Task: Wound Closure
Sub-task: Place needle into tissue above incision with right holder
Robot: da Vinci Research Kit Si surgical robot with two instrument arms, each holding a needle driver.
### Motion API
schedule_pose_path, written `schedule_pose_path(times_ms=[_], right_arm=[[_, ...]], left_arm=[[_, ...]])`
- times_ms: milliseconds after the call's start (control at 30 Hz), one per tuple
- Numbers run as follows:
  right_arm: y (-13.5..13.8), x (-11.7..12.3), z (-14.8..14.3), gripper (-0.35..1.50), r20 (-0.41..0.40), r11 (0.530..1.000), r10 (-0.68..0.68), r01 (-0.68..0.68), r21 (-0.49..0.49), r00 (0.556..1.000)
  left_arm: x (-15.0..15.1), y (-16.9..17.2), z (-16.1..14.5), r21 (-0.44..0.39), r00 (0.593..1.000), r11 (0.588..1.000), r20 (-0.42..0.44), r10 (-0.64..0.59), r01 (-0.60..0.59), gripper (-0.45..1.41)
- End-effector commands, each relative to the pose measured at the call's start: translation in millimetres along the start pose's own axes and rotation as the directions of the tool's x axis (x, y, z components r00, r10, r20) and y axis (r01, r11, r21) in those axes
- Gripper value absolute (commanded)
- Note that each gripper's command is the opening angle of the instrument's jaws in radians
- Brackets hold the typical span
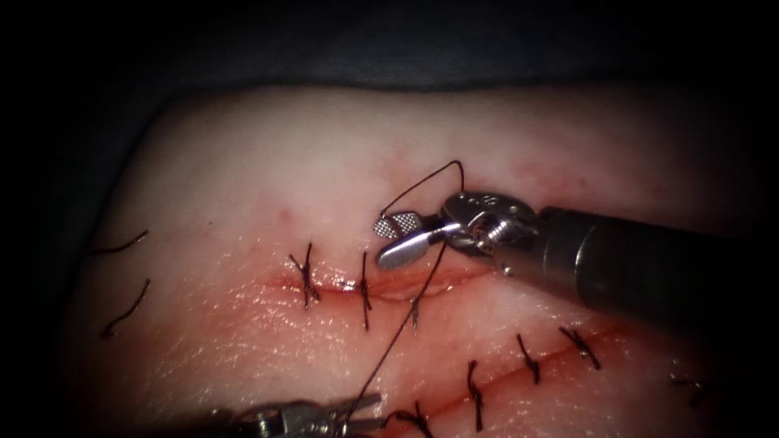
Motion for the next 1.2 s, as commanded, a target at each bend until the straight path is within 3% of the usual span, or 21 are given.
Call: schedule_pose_path(times_ms=[33, 333, 467, 600, 667, 700, 767, 1000, 1133, 1200], right_arm=[[-0.4, 0.6, 0.7, 1.31, -0.005, 0.999, -0.043, 0.043, -0.028, 0.999], [-1.7, 2.9, -0.1, 1.16, -0.050, 0.959, -0.224, 0.211, -0.188, 0.973], [-2.0, 3.8, -0.2, 1.25, -0.073, 0.946, -0.236, 0.212, -0.244, 0.969], [-2.4, 3.9, -0.2, 1.20, -0.067, 0.935, -0.249, 0.222, -0.276, 0.966], [-2.5, 3.8, -0.3, 0.83, -0.058, 0.934, -0.250, 0.225, -0.277, 0.967], [-2.5, 3.7, -0.3, 0.52, -0.048, 0.933, -0.249, 0.226, -0.280, 0.967], [-2.5, 3.5, -0.2, -0.35, -0.018, 0.931, -0.248, 0.234, -0.281, 0.968], [-1.9, 2.8, 0.2, -0.35, 0.017, 0.934, 0.006, 0.000, -0.356, 1.000], [-1.7, 1.8, -0.2, -0.35, 0.030, 0.903, 0.159, -0.133, -0.409, 0.987], [-1.6, 1.3, -0.8, -0.35, 0.019, 0.866, 0.195, -0.163, -0.473, 0.981]], left_arm=[[0.5, -0.1, 0.8, -0.002, 1.000, 1.000, -0.006, 0.004, -0.004, -0.06], [1.9, 0.5, 0.4, 0.001, 1.000, 1.000, -0.022, 0.015, -0.015, -0.06], [2.1, 0.5, 0.8, -0.001, 0.999, 1.000, -0.032, 0.014, -0.014, -0.06], [2.6, 0.5, 1.2, -0.002, 0.999, 1.000, -0.039, 0.023, -0.023, -0.06], [2.9, 0.3, 1.4, -0.003, 0.999, 1.000, -0.040, 0.022, -0.022, -0.06], [2.9, 0.3, 1.4, -0.003, 0.999, 1.000, -0.040, 0.028, -0.028, -0.06], [3.0, 0.3, 1.4, -0.003, 0.999, 1.000, -0.041, 0.028, -0.028, -0.06], [3.7, 0.4, 1.5, -0.003, 0.998, 0.999, -0.046, 0.031, -0.032, -0.08], [4.2, 0.1, 2.1, -0.003, 0.998, 0.999, -0.049, 0.039, -0.039, -0.08], [4.4, -0.2, 2.7, -0.005, 0.998, 0.999, -0.050, 0.036, -0.037, -0.08]])
